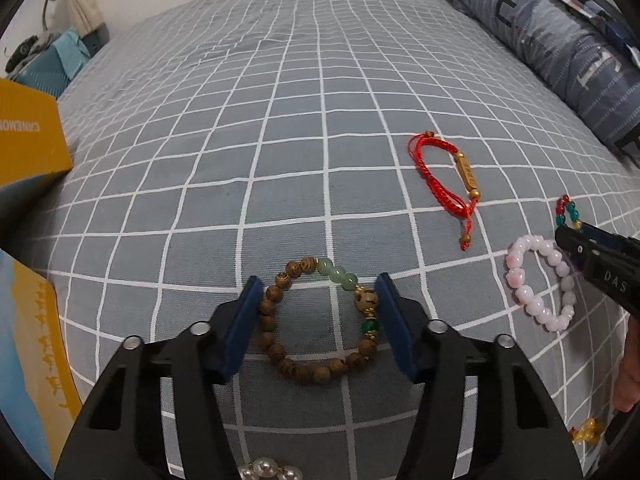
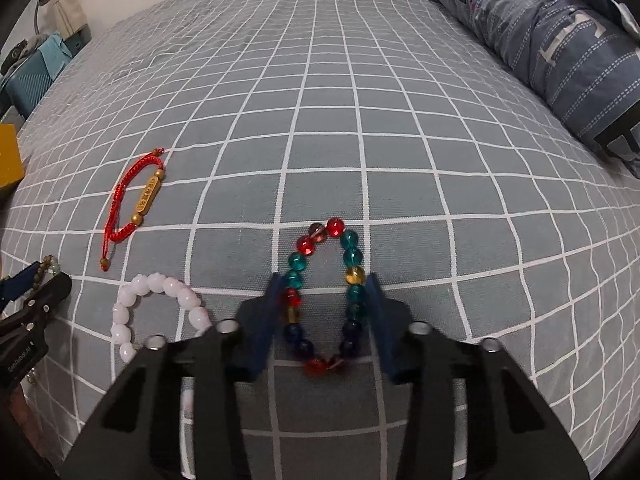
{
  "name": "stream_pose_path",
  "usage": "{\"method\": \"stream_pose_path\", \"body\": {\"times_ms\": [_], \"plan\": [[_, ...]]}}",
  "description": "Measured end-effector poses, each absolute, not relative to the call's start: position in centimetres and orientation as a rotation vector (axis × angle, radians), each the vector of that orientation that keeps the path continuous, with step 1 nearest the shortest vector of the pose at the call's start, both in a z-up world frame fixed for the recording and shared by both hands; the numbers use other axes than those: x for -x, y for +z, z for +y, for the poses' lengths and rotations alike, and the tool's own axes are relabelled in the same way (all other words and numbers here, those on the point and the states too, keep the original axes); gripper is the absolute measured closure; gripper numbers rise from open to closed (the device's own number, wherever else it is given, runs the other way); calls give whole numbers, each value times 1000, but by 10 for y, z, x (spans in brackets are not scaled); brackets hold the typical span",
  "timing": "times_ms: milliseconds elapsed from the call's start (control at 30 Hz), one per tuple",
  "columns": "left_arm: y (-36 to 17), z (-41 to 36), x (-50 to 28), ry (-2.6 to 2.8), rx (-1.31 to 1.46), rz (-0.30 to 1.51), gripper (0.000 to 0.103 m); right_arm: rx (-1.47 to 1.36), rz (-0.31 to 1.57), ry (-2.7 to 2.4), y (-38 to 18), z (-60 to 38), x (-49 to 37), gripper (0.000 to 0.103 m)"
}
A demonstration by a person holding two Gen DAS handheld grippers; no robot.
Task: Organize jewelry
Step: 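Grasp the wooden bead bracelet with the left tool while the right tool grasps the multicolour glass bracelet, then carry both held bracelets over the open white box with both tools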
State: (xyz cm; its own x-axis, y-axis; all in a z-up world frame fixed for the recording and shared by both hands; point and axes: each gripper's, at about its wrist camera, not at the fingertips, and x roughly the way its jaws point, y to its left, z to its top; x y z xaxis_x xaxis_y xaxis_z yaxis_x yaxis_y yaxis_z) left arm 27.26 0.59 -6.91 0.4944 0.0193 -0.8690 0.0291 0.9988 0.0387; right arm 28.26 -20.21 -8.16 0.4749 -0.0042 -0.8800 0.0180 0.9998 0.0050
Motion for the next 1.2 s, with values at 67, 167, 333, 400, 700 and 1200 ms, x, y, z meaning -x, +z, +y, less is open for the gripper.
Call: {"method": "stream_pose_path", "body": {"times_ms": [67,167,333,400,700,1200], "plan": [[-67,4,-271,-12,-52,1054,63,-10,1078,-21,-81,-202,-282,85],[-65,2,-268,-35,-65,1055,83,-2,1068,-21,-81,-202,-281,85],[-58,-2,-259,-80,-40,1037,92,0,1050,-34,-76,-201,-278,85],[-53,-4,-255,-91,-33,1026,92,1,1043,-35,-74,-201,-277,85],[-38,-4,-244,-100,-18,985,92,-4,1014,-46,-66,-202,-273,88],[-20,0,-237,-106,-20,935,92,-23,983,-55,-56,-207,-263,102]]}}
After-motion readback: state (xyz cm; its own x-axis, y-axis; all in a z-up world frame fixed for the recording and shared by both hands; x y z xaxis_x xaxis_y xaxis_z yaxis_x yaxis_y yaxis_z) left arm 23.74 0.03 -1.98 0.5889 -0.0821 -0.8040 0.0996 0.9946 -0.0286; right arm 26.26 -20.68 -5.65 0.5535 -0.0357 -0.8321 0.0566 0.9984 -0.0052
